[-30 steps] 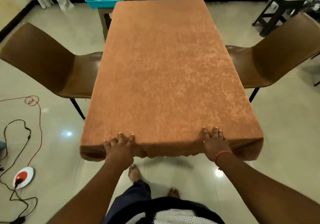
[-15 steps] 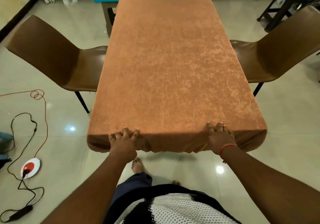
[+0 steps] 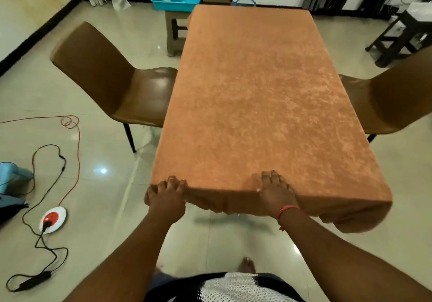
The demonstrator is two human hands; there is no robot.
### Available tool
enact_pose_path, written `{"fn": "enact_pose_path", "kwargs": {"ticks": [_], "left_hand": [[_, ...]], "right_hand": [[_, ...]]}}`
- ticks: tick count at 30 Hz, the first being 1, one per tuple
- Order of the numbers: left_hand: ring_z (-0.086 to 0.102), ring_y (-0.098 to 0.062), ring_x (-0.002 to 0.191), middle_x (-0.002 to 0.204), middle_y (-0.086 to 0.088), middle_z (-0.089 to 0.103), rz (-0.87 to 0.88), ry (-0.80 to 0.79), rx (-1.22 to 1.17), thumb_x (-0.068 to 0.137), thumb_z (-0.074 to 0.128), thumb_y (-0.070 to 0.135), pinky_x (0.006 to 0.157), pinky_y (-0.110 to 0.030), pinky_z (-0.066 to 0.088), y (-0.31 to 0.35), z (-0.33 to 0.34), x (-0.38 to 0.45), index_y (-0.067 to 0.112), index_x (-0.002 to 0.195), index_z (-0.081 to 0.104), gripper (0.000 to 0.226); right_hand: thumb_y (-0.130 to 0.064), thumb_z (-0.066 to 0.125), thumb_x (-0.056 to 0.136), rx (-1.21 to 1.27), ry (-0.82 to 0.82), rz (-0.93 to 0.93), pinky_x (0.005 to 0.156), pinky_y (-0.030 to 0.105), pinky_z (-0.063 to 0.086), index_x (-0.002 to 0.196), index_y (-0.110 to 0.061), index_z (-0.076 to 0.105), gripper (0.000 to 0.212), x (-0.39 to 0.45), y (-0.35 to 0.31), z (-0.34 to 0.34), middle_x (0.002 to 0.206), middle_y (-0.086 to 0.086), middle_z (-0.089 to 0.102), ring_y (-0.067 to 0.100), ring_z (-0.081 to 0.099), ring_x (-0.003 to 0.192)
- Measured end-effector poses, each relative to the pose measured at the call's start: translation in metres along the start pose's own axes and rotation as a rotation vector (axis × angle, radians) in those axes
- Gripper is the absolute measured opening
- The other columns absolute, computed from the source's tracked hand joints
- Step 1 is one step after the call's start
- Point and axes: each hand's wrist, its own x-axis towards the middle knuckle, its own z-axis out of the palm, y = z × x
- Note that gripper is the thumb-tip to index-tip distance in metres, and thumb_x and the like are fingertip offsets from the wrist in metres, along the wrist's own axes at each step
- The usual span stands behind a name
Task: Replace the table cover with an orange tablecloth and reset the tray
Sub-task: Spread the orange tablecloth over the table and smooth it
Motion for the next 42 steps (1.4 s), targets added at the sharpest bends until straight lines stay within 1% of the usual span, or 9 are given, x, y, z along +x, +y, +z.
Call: {"fn": "enact_pose_path", "kwargs": {"ticks": [4,8,10,14,16,20,28,33,42], "left_hand": [[0.025,-0.033,0.143,0.162,-0.005,0.016,0.002,0.002,-0.061,0.096,0.041,0.051,0.114,-0.062,0.016,-0.067,0.006,-0.001,0.033,0.154,0.016,0.066],[0.022,-0.031,0.146,0.164,-0.003,0.013,-0.068,-0.035,-0.054,0.098,0.032,0.056,0.115,-0.06,0.012,-0.165,0.02,-0.004,0.032,0.156,0.01,0.067],[0.024,-0.03,0.146,0.164,-0.003,0.014,-0.109,-0.045,-0.059,0.097,0.03,0.06,0.115,-0.059,0.013,-0.225,0.026,-0.006,0.031,0.156,0.009,0.069],[0.023,-0.03,0.146,0.164,-0.003,0.012,-0.175,-0.099,-0.06,0.097,0.028,0.061,0.116,-0.058,0.013,-0.331,0.036,-0.013,0.031,0.157,0.006,0.07],[0.024,-0.031,0.146,0.164,-0.004,0.012,-0.198,-0.118,-0.074,0.097,0.029,0.061,0.116,-0.059,0.015,-0.374,0.038,-0.01,0.031,0.157,0.005,0.071],[0.023,-0.032,0.146,0.165,-0.005,0.01,-0.193,-0.155,-0.127,0.097,0.027,0.061,0.116,-0.059,0.014,-0.418,0.031,0.019,0.029,0.157,0.003,0.072],[0.021,-0.027,0.147,0.165,-0.002,0.005,-0.045,-0.151,-0.124,0.098,0.025,0.062,0.117,-0.056,0.013,-0.444,-0.002,0.129,0.031,0.157,0.0,0.071],[0.021,-0.025,0.147,0.165,0.0,0.006,-0.114,-0.15,-0.111,0.097,0.026,0.063,0.118,-0.055,0.013,-0.499,-0.04,0.197,0.032,0.157,0.001,0.072],[0.021,-0.026,0.147,0.165,-0.002,0.008,-0.192,-0.063,-0.135,0.095,0.023,0.067,0.117,-0.055,0.016,-0.623,-0.117,0.335,0.031,0.157,0.002,0.075]], "right_hand": [[-0.044,0.043,0.098,-0.028,-0.021,-0.126,0.12,0.051,0.019,0.157,-0.021,0.01,0.071,0.012,-0.098,-0.004,0.165,0.009,0.008,0.034,0.012,0.151],[-0.044,0.034,0.102,-0.033,-0.044,-0.187,0.121,0.049,0.018,0.158,-0.021,0.011,0.065,0.022,-0.212,0.006,0.166,0.008,0.008,0.032,0.012,0.151],[-0.045,0.036,0.099,-0.062,-0.049,-0.218,0.12,0.049,0.019,0.157,-0.021,0.014,0.067,0.023,-0.271,0.014,0.166,0.008,0.01,0.03,0.015,0.151],[-0.06,0.043,0.082,-0.082,-0.105,-0.268,0.12,0.05,0.018,0.156,-0.02,0.018,0.088,0.015,-0.369,0.025,0.165,0.009,0.011,0.03,0.013,0.151],[-0.053,0.049,0.089,-0.11,-0.101,-0.294,0.12,0.051,0.019,0.156,-0.022,0.018,0.08,0.017,-0.405,0.034,0.165,0.01,0.011,0.031,0.013,0.151],[-0.043,0.048,0.098,-0.164,-0.135,-0.334,0.12,0.053,0.016,0.156,-0.019,0.016,0.071,0.04,-0.452,0.037,0.165,0.013,0.009,0.034,0.011,0.152],[-0.044,0.034,0.104,-0.109,-0.194,-0.294,0.122,0.051,0.014,0.158,-0.019,0.014,0.063,0.14,-0.524,0.028,0.166,0.011,0.008,0.032,0.009,0.152],[-0.045,0.033,0.104,-0.079,-0.271,-0.367,0.123,0.05,0.01,0.159,-0.02,0.012,0.064,0.214,-0.593,0.0,0.167,0.009,0.005,0.032,0.007,0.153],[-0.04,0.037,0.104,-0.012,-0.131,-0.466,0.117,0.053,0.021,0.154,-0.019,0.022,0.056,0.365,-0.764,-0.077,0.165,0.009,0.014,0.031,0.013,0.151]]}}
